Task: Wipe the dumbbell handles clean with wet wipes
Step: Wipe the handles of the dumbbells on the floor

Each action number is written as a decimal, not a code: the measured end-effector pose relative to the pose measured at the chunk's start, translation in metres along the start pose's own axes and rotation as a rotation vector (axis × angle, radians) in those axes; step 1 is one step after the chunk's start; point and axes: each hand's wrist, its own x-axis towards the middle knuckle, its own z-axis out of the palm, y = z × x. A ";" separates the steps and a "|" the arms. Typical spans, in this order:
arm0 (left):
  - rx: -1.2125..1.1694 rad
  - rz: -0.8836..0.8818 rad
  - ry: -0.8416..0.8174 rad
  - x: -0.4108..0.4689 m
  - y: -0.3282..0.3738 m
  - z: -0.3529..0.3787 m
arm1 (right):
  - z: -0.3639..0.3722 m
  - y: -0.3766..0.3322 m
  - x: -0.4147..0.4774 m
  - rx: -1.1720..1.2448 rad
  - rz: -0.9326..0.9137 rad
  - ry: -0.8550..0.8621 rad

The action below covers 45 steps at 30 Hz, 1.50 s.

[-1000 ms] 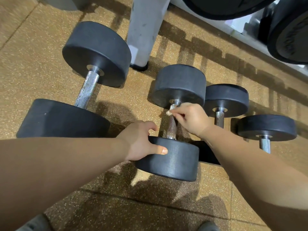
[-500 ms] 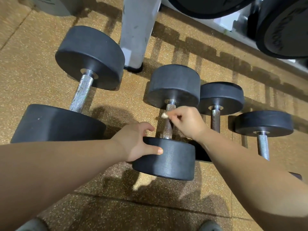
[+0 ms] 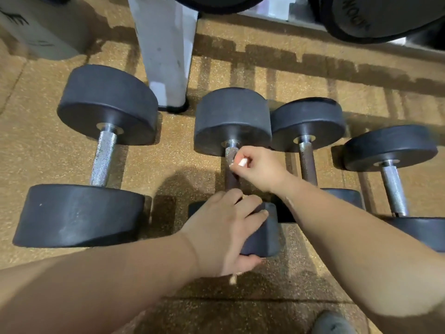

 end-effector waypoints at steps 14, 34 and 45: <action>-0.078 -0.320 0.239 -0.036 -0.015 0.016 | 0.021 -0.001 -0.007 0.175 -0.007 -0.286; -0.185 -0.624 0.415 -0.046 -0.036 0.010 | 0.059 -0.035 0.033 0.494 0.146 -0.005; -0.188 -0.571 0.436 -0.048 -0.040 0.011 | 0.057 -0.046 0.036 0.489 0.109 0.021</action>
